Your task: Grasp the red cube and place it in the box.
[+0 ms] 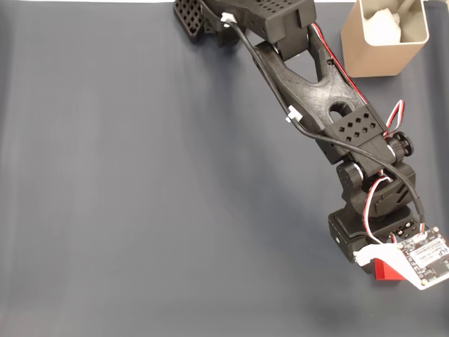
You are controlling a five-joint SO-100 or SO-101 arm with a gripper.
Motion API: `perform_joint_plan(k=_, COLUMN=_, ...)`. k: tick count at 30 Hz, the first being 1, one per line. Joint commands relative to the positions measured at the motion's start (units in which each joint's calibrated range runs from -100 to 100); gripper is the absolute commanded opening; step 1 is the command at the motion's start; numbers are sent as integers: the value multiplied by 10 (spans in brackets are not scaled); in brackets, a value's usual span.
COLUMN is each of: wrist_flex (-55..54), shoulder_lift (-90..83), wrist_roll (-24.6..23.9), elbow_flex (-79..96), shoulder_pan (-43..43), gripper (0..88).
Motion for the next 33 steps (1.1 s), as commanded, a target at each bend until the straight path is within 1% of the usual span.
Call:
perform_joint_plan(k=1, wrist_flex=-11, shoulder_lift=1, wrist_roll=1, elbow_flex=-42, shoulder_pan=-3, gripper=376)
perform_joint_plan(k=15, wrist_flex=-10, shoulder_lift=70, wrist_roll=3, elbow_flex=-121, shoulder_pan=-8, gripper=383)
perform_joint_plan(k=33, wrist_flex=-9, shoulder_lift=83, wrist_roll=1, elbow_flex=-146, shoulder_pan=-30, gripper=382)
